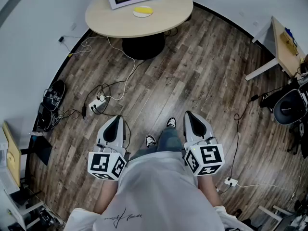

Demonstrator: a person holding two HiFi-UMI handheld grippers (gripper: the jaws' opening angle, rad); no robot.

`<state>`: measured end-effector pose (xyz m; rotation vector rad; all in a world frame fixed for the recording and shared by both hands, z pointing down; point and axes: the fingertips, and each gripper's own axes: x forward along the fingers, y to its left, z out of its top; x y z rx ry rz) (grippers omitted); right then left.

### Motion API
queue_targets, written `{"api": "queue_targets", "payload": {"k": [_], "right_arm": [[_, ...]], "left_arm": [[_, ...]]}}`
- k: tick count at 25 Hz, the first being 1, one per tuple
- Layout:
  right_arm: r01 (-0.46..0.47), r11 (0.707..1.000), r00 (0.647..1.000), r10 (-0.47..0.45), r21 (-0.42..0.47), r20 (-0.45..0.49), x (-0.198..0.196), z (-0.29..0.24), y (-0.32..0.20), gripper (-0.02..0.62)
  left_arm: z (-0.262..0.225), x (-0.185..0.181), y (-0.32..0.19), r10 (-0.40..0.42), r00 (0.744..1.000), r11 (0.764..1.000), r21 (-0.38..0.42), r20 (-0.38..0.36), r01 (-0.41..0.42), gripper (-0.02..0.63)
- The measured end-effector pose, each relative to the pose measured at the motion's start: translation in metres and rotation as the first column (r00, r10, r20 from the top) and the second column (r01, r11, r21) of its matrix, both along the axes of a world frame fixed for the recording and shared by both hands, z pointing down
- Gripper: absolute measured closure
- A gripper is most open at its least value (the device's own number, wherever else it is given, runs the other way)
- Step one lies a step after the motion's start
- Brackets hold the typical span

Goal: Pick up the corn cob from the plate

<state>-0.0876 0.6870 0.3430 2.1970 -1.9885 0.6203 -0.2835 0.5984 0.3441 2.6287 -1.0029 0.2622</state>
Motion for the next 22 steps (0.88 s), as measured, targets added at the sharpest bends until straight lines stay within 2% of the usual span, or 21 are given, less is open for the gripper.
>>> {"api": "queue_targets", "payload": {"k": [5,8,14,22], "right_arm": [[0.003,1.0,1.0,-0.003,0.017,0.011,-0.004,0.0,-0.01,0.584],[-0.006,0.997,0.997,0.0,0.076,0.074,-0.008,-0.009,-0.013,0.584],[-0.019,0.997,0.995,0.012,0.07,0.099,-0.016,-0.009,-0.026,0.583],[0.004,0.995,0.994,-0.015,0.1,0.105,-0.005,-0.011,-0.066,0.583]], "left_arm": [[-0.006,0.001,-0.009,0.043,0.999,0.999,0.026,-0.017,-0.042,0.609],[-0.007,0.001,-0.012,0.065,0.997,0.998,0.023,-0.03,-0.065,0.609],[-0.004,-0.007,-0.022,0.062,0.997,0.998,0.001,-0.045,-0.062,0.607],[-0.003,0.006,-0.045,0.055,0.998,0.998,-0.011,-0.039,-0.056,0.607]]}}
